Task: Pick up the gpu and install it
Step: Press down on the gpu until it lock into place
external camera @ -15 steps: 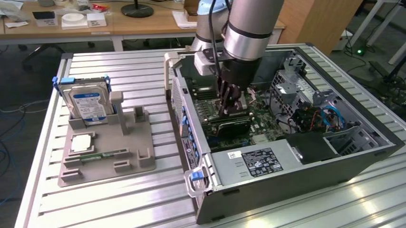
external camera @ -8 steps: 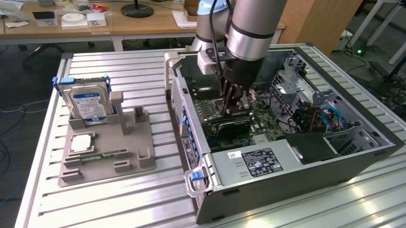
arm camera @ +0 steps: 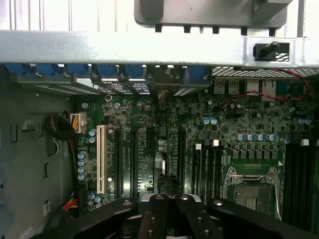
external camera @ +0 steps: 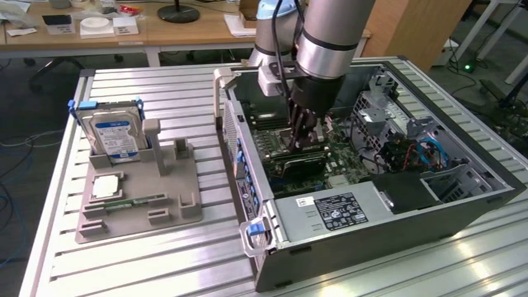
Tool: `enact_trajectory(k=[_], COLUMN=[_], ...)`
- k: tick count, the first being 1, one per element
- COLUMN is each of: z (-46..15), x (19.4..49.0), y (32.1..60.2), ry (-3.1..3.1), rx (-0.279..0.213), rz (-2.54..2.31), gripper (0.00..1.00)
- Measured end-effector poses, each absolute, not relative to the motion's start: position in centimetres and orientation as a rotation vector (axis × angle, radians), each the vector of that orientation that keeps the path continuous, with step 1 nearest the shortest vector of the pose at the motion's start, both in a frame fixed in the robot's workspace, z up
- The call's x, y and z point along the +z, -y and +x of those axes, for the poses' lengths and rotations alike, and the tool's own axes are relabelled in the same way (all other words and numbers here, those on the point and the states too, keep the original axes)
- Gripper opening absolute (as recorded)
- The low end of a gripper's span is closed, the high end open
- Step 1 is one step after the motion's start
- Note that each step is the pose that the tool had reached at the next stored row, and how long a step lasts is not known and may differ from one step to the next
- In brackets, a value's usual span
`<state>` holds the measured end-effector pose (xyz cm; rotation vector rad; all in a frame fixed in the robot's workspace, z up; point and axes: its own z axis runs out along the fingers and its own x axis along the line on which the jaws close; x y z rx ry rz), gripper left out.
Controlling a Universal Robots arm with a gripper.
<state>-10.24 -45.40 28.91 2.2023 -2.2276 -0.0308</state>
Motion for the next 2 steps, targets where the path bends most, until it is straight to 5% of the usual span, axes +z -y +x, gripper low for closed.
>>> enact_trajectory(k=[2], z=[-10.23], x=[28.91], y=[45.40], ry=[2.228], rx=[-0.031], rz=[2.202], gripper=[0.11])
